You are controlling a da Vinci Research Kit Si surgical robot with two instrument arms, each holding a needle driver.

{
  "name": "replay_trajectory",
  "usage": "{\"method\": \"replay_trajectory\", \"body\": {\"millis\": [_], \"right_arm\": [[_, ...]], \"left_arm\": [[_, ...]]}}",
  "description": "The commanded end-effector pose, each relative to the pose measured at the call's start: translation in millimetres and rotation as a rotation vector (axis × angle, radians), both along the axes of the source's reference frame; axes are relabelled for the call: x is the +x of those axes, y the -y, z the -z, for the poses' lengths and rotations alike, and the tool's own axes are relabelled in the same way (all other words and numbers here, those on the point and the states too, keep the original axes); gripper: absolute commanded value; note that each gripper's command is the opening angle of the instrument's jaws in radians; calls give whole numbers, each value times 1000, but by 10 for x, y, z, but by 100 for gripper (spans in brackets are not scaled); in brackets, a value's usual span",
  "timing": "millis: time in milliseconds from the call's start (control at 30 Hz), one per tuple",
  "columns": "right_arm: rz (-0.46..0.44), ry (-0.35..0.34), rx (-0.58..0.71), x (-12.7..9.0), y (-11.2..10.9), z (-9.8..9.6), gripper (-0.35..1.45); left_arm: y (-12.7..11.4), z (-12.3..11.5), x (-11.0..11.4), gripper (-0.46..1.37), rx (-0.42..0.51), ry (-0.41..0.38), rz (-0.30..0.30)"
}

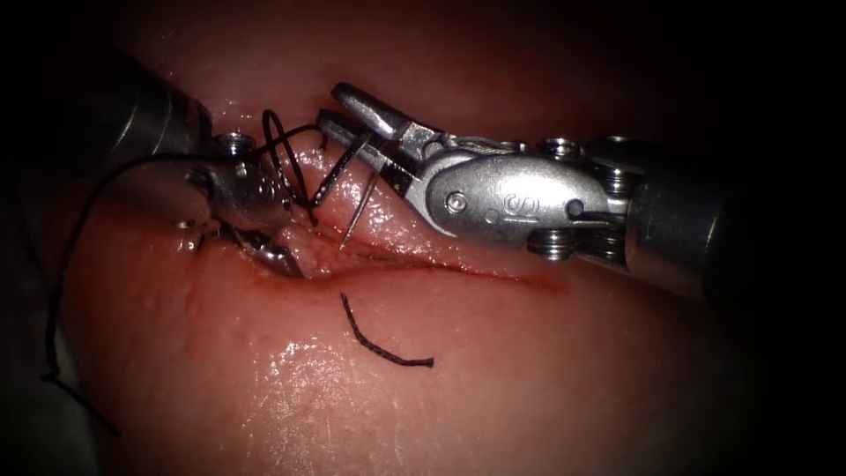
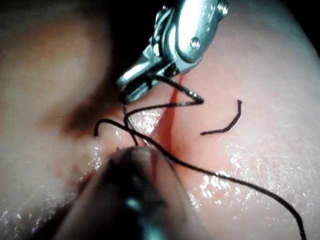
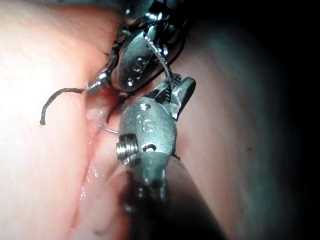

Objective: Wound Closure
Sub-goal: Throw the needle through the bottom half of the incision with the right gripper

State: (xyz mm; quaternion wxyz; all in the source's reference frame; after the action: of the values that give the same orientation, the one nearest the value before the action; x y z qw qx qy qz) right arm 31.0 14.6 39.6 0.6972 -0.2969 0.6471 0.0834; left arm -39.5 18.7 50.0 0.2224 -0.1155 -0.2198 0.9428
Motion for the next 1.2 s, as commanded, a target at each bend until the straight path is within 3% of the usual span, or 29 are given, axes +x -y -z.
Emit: {"method": "replay_trajectory", "body": {"millis": [33,433,900,1200], "right_arm": [[-10,-5,-4,1,0,0,-35],[-9,-14,-36,14,7,-10,-35],[-20,-11,-47,16,17,-23,-35],[-20,-10,-45,16,15,-21,-35]], "left_arm": [[0,0,0,106,-3,-3,0],[1,8,-1,108,-1,-4,-2],[-4,40,-2,117,29,11,4],[-21,63,-1,104,-58,64,28]]}}
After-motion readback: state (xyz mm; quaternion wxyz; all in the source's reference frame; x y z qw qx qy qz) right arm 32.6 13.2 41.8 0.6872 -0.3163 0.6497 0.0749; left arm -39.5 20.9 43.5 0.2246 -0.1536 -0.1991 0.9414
